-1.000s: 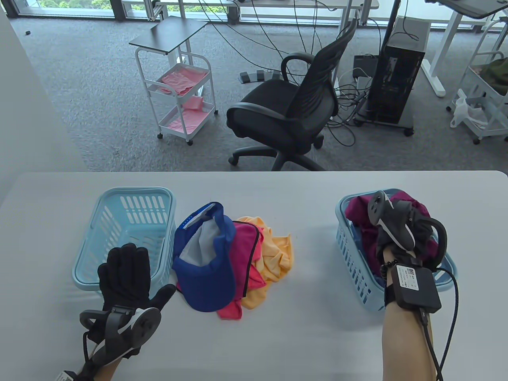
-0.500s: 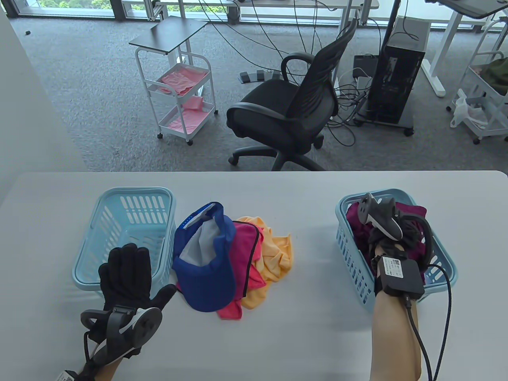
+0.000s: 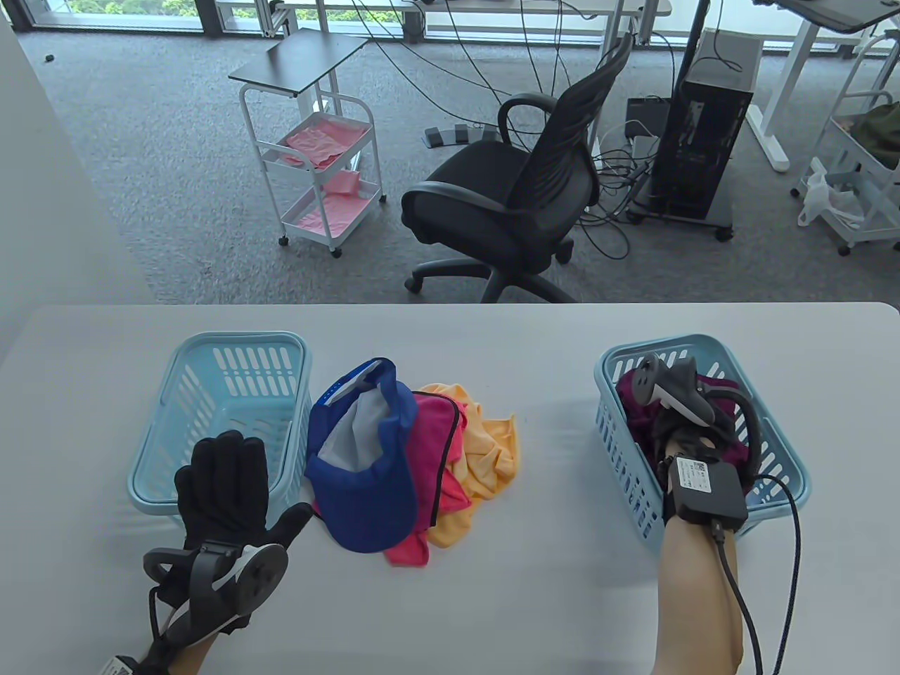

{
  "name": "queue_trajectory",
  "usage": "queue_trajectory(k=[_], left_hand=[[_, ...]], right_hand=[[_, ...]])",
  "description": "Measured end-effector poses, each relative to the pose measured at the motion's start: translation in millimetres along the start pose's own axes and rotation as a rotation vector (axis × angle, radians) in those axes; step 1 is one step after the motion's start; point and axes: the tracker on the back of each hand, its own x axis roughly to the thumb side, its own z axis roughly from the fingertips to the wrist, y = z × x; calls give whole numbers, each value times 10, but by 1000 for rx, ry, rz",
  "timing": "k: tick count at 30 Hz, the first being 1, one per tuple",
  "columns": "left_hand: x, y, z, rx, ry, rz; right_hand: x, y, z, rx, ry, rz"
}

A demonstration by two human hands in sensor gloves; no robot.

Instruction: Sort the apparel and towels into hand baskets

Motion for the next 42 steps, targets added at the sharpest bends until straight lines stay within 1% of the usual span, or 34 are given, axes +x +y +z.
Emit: queue_trajectory(k=[3,6,9,17,22,25,27,33,38,42], left_hand=[[6,-6,0,-2,-1,1],[10,-5,1,-4,-5,0],[13,-3,1,-2,-6,2],[13,-1,8,6,-8,5],[7,-2,12,6,-9,9],[-2,-5,13,2,-5,10],[-4,-9,13,-4,-4,12],[-18,-11,13,-9,3,17],[-24,-15,8,-14,1,21],[-20,-10,10,-10,-4,26]], right_hand=[[-41,-47,39,23,1,-22],[-88,-159,93,51,6,-83],[-106,-279,164,52,5,-126],[-137,-672,464,-67,-22,-161],[-67,-933,727,-183,-75,-200],[47,-1051,917,-239,-118,-230],[177,-1107,1065,-274,-158,-231],[596,-1160,1412,-336,-283,-286],[1007,-1120,1650,-375,-388,-334],[1406,-971,1814,-391,-475,-397]])
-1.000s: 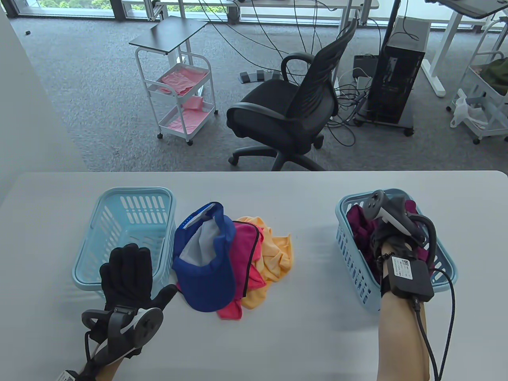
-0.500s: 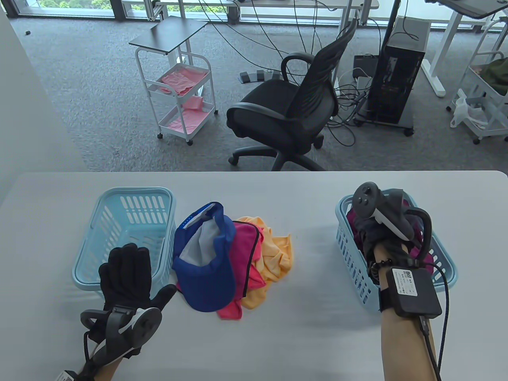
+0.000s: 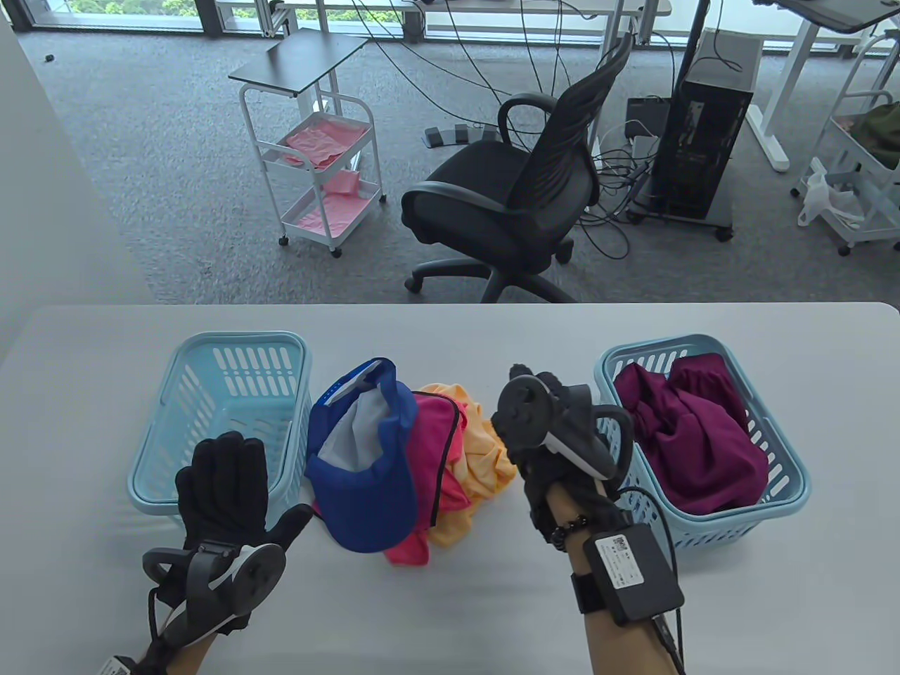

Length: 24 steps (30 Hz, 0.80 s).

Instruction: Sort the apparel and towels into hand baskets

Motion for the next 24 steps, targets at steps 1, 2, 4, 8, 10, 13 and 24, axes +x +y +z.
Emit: queue_trajectory(k=[1,2,4,8,10,13,24], left_hand=[[2,2,1,1,-1,1],[3,-2,1,1,-3,2],[6,-3,3,1,-5,2],[8,-4,4,1,-7,4],[7,-3,5,1,-7,5],[3,2,5,5,-5,7],[13,3,17,10,-7,3]], right_hand=[[63,63,12,-3,-10,-17],[157,166,28,-8,-23,-44],[300,357,49,-2,-34,-77],[538,785,69,33,-40,-107],[617,973,76,59,-39,-113],[672,1166,81,73,-27,-99],[665,1601,89,96,37,-68]])
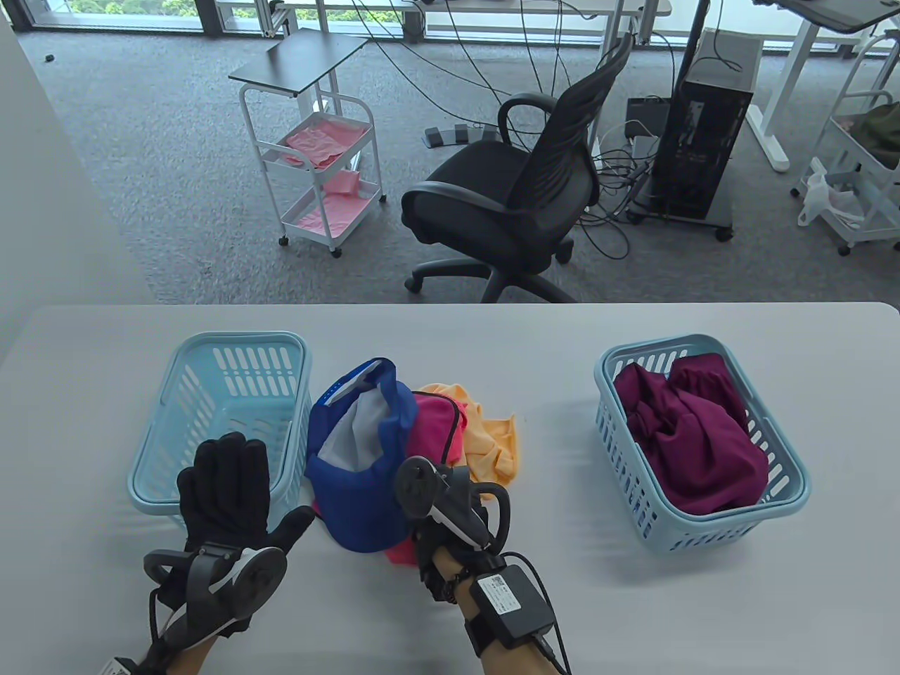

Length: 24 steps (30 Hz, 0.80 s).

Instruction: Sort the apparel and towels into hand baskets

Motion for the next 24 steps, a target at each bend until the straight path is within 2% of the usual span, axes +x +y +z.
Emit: queue_trajectory(k=[9,24], left_hand=[[-7,3,2,3,7,1],[-29,10,-3,6,24,-3]], right_hand=[[4,207,-44,37,5,28],[-119,173,-77,28,57,-150]])
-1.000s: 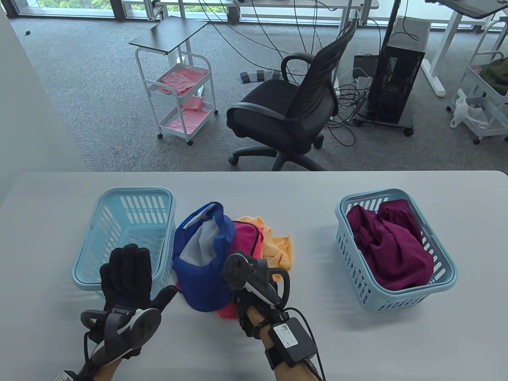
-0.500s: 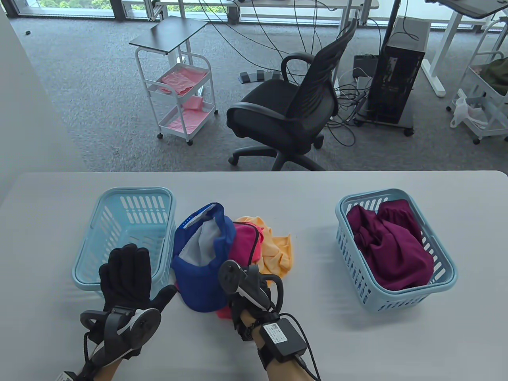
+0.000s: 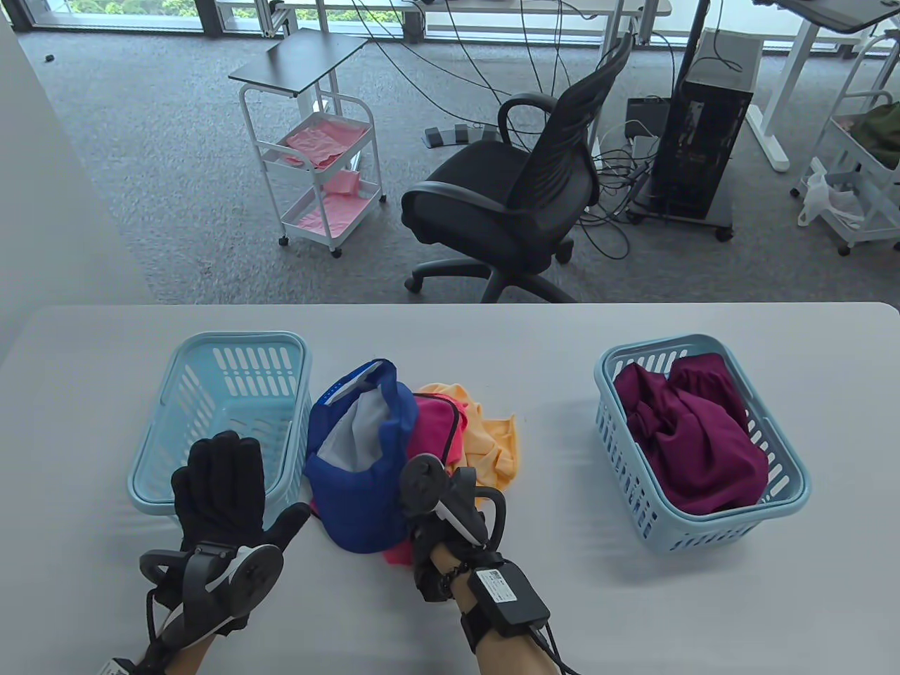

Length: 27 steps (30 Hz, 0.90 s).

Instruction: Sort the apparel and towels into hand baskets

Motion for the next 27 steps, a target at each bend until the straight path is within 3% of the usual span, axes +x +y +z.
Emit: queue_trajectory(k=[15,27], left_hand=[[-16,4,-3,9,2,4],[-24,-2,-6,13,5,3]], right_hand=[[-96,-378,55,-127,17,-219],[-283,-989,191,-303,2,-388]])
